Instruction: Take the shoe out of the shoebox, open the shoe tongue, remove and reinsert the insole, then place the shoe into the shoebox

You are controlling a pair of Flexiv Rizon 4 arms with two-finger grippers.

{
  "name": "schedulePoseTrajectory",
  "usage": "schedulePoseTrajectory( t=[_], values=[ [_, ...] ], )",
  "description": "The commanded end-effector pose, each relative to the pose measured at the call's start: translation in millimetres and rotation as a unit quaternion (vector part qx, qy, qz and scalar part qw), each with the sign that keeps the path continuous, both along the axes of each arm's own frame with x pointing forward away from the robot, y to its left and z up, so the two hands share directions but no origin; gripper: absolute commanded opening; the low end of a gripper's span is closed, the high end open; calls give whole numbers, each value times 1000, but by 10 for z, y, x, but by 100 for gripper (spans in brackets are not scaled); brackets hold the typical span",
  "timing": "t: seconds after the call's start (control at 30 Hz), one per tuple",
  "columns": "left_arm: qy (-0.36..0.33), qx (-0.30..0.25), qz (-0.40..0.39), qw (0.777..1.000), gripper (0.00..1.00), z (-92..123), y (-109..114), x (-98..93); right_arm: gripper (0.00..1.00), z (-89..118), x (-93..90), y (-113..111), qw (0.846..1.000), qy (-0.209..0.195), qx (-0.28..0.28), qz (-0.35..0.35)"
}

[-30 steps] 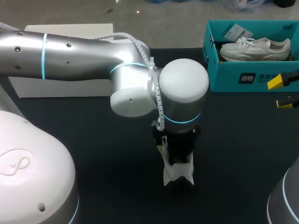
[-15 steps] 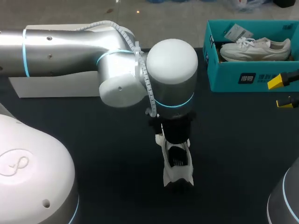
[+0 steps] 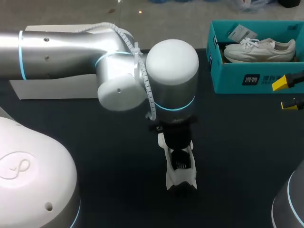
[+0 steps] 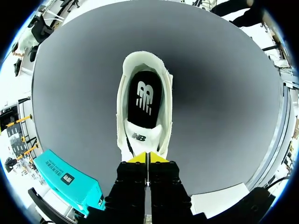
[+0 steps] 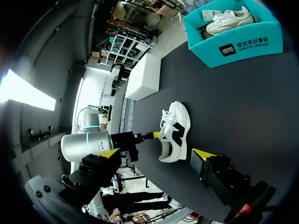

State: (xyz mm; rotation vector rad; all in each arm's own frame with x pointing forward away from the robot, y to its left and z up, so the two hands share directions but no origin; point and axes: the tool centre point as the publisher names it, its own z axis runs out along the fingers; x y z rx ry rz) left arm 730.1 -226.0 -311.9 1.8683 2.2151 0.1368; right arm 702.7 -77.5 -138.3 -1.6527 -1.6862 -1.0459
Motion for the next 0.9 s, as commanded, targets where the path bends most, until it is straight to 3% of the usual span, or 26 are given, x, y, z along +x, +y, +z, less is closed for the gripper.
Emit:
schedulePoseTrajectory(
  t=[0.03,0.37,0.7,0.8,0.9],
  values=[
    [2,-9,-3,1000,0,-69,2,51,100,-3,-4,0,1000,0,-1,0],
    [18,4,-15,1000,0,-261,-51,-20,100,-3,-4,0,1000,0,-1,0],
    [33,16,-2,999,0,-295,-25,-120,100,-3,-4,0,1000,0,-1,0],
    [43,14,32,998,0,-161,-10,-139,100,-3,-4,0,1000,0,-1,0],
    [65,34,136,988,0,-44,-1,-122,100,-3,-4,0,1000,0,-1,0]
  ],
)
